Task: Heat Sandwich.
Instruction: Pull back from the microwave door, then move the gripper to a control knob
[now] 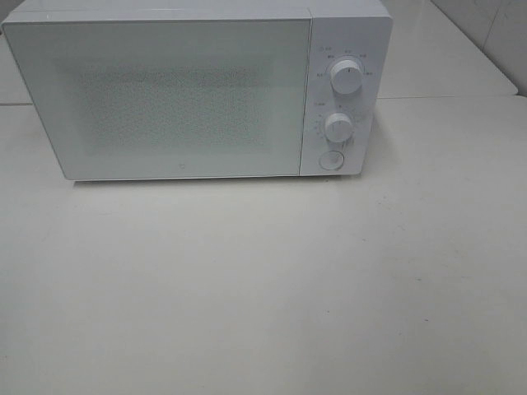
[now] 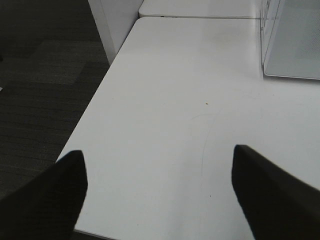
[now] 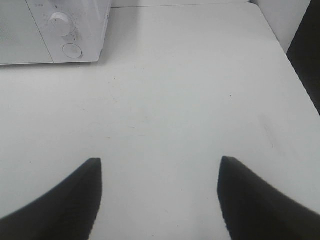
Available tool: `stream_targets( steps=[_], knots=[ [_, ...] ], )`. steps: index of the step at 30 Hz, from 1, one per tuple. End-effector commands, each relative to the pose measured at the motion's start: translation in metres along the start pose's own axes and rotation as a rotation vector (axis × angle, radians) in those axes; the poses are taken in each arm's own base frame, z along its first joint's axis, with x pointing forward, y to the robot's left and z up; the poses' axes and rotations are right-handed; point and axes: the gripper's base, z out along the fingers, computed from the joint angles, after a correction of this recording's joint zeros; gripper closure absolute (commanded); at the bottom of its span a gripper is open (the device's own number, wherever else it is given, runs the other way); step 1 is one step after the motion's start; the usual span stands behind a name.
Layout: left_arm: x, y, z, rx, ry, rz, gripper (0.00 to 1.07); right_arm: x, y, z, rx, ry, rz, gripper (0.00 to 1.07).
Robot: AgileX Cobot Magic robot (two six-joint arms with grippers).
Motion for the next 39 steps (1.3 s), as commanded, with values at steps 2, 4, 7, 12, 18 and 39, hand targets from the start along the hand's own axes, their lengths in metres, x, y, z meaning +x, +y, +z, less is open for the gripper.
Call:
stream_targets(
  steps=[2,4,7,12,18,39],
  knots=[
    [-0.002,0.001,-0.002,-0.002,-0.022,-0.007,0.33,0.001,0.0,-0.002,0.001,-0.017,0.0,0.43],
    [-0.002,0.001,-0.002,-0.002,-0.022,-0.007,0.33,0.001,0.0,-0.002,0.001,-0.017,0.0,0.43],
    [-0.002,0.001,-0.002,-0.002,-0.022,-0.007,0.33,0.001,0.0,-0.002,0.001,-0.017,0.0,0.43],
    [-0.002,0.001,-0.002,-0.002,-0.022,-0.007,0.33,0.001,0.0,-0.002,0.001,-0.017,0.0,0.43],
    [-0.002,0.0,-0.002,0.008,-0.02,-0.013,0.33,0.001,0.0,-0.002,0.001,-0.017,0.0,0.43],
    [0.001,-0.016,-0.003,0.183,0.006,0.022,0.33,0.001,0.0,-0.002,0.001,-0.017,0.0,0.43]
  ],
)
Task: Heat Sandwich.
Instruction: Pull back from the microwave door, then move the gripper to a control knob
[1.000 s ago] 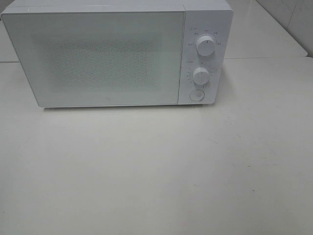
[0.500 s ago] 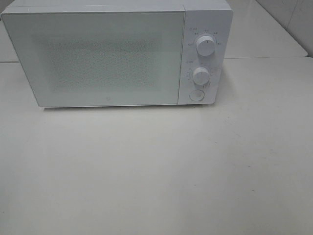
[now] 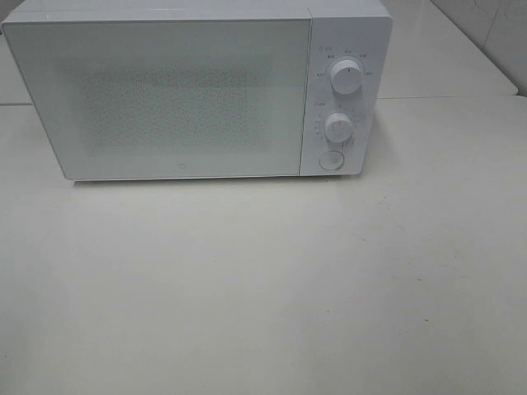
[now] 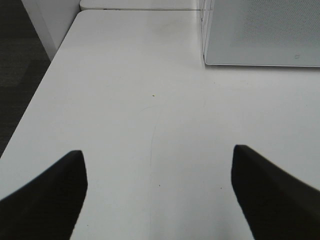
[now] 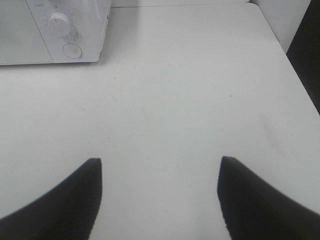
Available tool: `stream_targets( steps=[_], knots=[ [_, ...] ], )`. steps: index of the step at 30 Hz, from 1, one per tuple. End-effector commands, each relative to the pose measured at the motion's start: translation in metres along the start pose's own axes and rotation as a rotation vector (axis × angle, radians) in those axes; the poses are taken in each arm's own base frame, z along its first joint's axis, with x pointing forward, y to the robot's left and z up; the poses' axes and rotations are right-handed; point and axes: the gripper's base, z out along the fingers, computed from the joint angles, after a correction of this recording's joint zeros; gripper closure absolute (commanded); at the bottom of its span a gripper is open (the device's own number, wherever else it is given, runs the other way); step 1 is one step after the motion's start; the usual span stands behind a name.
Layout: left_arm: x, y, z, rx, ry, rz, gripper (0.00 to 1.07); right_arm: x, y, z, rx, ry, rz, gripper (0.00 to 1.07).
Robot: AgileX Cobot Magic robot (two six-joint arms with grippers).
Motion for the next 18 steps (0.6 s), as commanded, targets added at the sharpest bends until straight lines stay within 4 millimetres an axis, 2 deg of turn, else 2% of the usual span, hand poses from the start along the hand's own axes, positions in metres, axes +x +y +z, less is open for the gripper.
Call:
stream_targets(
  steps=[1,18],
  knots=[
    [-0.0012,0.0001,-0.0018,0.0,-0.016,0.015,0.33,0.0012,-0.0003,-0.0016,0.001,-0.017,0.0,0.43],
    [-0.0012,0.0001,-0.0018,0.0,-0.016,0.015,0.33,0.0012,-0.0003,-0.0016,0.001,-0.017,0.0,0.43]
  ],
)
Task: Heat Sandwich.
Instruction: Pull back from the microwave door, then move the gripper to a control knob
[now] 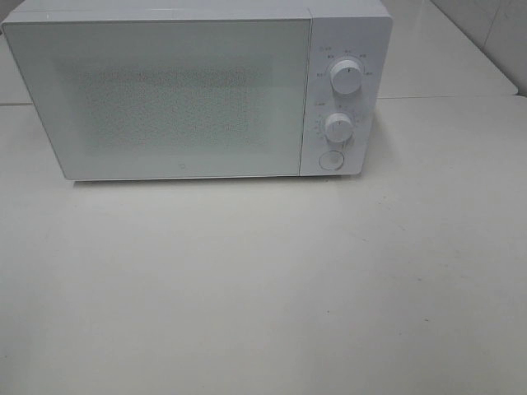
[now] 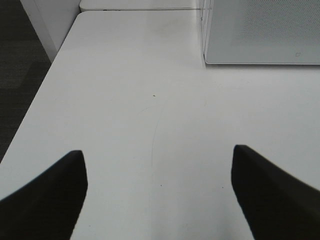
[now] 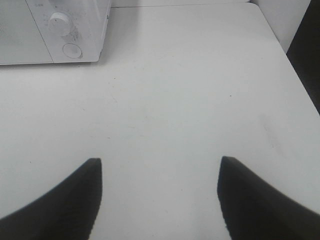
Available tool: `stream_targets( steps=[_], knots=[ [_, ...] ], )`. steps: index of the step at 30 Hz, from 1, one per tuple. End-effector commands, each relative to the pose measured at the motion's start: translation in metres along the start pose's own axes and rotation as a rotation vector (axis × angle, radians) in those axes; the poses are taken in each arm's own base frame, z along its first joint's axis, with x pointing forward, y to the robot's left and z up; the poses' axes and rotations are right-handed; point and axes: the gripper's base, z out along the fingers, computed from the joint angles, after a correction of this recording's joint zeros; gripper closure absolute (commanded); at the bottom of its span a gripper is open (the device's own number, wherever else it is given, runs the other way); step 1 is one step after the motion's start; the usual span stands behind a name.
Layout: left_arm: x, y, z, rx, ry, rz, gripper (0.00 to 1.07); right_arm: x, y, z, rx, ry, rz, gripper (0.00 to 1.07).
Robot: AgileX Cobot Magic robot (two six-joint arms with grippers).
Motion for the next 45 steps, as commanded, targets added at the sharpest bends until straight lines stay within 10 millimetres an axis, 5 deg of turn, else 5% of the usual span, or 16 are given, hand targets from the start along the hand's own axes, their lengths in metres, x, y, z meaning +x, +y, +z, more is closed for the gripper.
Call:
stream_targets(
  steps=[1,37,45],
  knots=[
    [-0.001,0.0,-0.002,0.0,-0.016,0.001,0.33,0.001,0.0,-0.002,0.001,-0.017,0.0,0.43],
    [-0.001,0.0,-0.002,0.0,-0.016,0.001,0.33,-0.006,0.0,-0.007,0.0,-0.077,-0.002,0.43],
    [-0.001,0.0,-0.002,0.0,-0.016,0.001,0.33,-0.021,0.0,-0.004,0.005,-0.264,-0.04,0.43]
  ],
)
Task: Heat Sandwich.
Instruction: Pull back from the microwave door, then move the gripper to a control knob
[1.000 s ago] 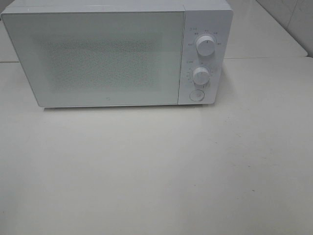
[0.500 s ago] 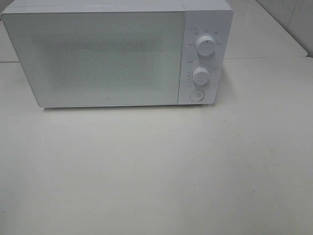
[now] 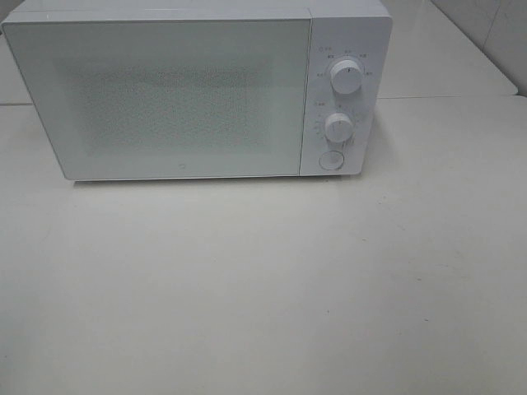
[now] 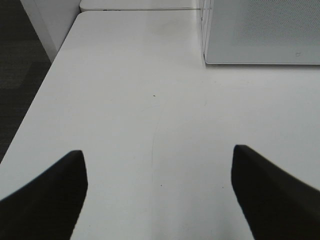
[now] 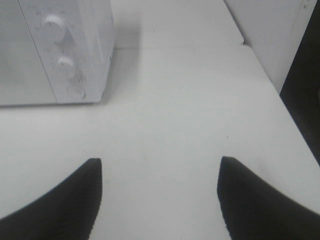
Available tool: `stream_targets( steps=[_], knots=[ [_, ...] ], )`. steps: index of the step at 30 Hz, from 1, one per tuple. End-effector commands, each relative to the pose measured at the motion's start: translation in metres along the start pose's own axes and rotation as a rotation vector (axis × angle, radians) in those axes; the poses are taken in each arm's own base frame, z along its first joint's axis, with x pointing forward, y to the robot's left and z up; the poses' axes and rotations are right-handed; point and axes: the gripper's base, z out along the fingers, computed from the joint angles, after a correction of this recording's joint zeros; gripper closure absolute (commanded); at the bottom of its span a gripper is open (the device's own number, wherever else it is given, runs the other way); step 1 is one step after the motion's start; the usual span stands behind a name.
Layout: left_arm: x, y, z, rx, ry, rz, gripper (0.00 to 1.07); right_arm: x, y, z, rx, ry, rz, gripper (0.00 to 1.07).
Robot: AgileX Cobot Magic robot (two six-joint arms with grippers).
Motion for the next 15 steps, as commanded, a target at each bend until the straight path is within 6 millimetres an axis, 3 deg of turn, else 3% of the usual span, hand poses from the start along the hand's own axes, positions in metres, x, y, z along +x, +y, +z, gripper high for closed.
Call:
stream_targets(
  steps=[1,7,15],
  knots=[
    [-0.001,0.0,-0.002,0.0,-0.016,0.001,0.33,-0.006,0.0,0.003,0.004,-0.125,-0.039,0.43],
    [-0.001,0.0,-0.002,0.0,-0.016,0.001,0.33,-0.01,0.001,0.024,-0.02,-0.198,-0.021,0.43],
    [-0.001,0.0,-0.002,0.0,-0.016,0.001,0.33,-0.033,0.007,0.053,-0.083,-0.255,-0.071,0.43]
  ],
)
